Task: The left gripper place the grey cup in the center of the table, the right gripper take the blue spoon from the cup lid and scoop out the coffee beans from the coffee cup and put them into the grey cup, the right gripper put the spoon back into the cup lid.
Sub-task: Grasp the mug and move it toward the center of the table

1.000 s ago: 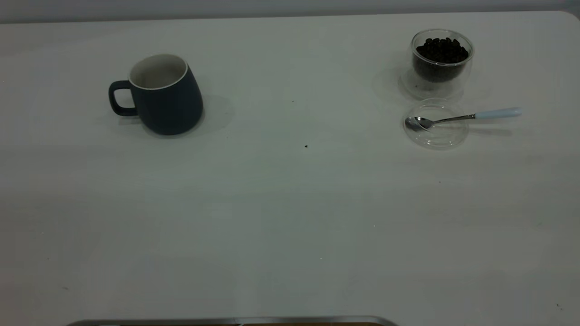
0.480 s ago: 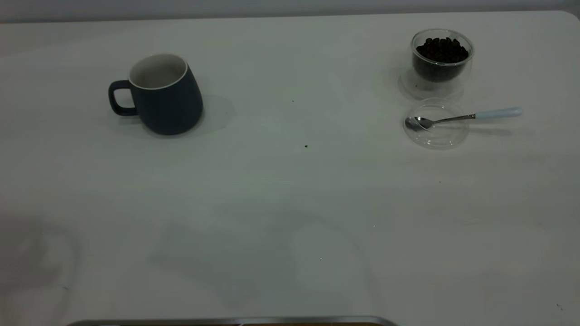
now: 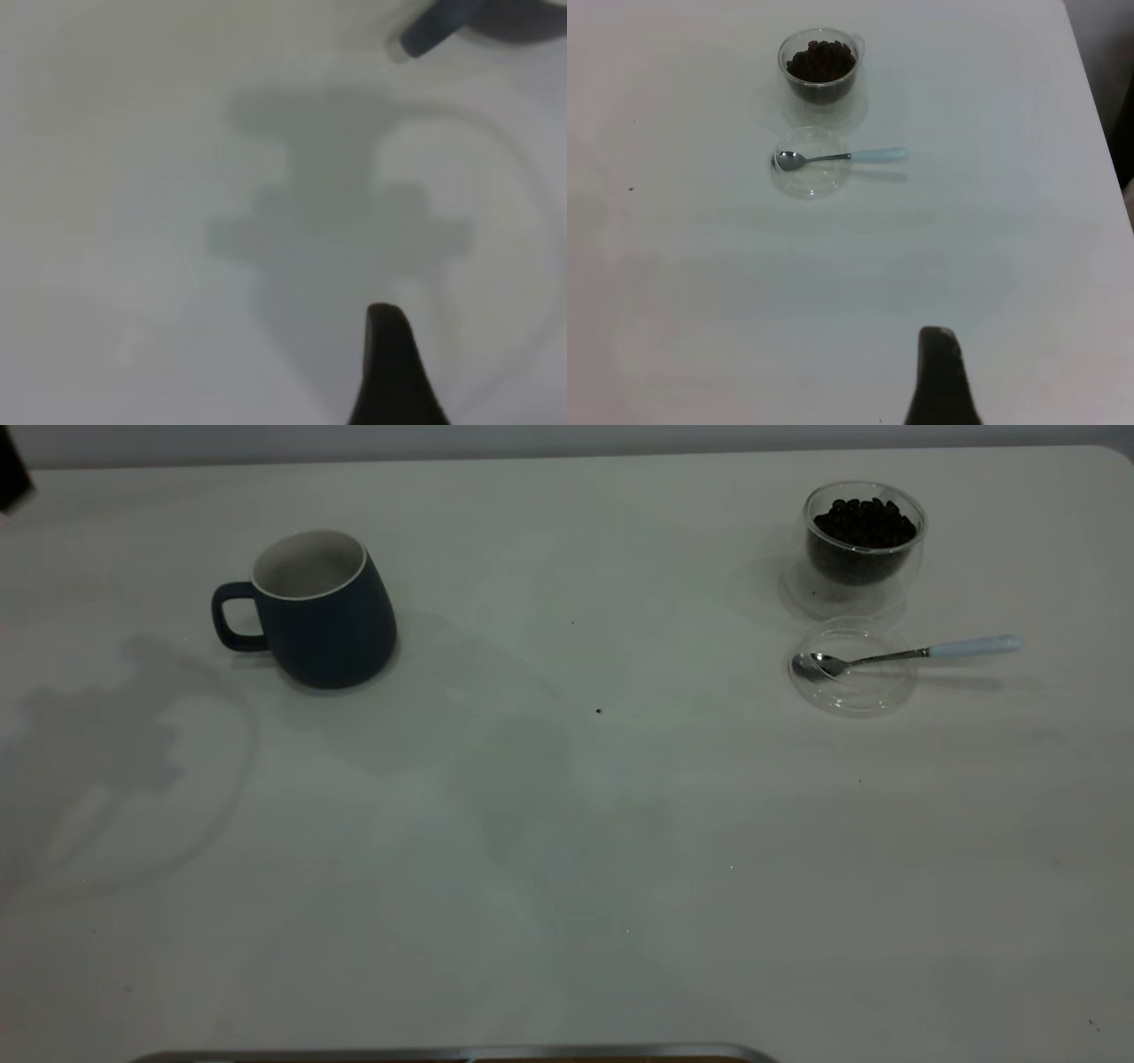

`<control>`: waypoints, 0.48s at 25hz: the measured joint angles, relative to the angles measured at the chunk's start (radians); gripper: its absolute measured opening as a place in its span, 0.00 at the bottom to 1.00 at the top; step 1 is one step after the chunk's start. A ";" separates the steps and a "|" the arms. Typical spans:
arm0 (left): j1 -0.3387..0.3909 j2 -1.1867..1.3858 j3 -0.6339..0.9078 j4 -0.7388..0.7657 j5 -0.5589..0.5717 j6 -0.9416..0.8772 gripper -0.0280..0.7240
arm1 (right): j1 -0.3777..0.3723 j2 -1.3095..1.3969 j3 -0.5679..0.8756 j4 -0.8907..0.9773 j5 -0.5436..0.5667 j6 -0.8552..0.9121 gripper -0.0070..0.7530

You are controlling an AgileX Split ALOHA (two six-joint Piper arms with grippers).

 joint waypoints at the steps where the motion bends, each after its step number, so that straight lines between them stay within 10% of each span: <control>1: 0.000 0.047 -0.033 -0.014 0.011 0.040 0.78 | 0.000 0.000 0.000 0.000 0.000 0.000 0.78; 12: -0.060 0.395 -0.359 -0.064 0.023 0.504 0.78 | 0.000 0.000 0.000 0.000 0.000 0.001 0.78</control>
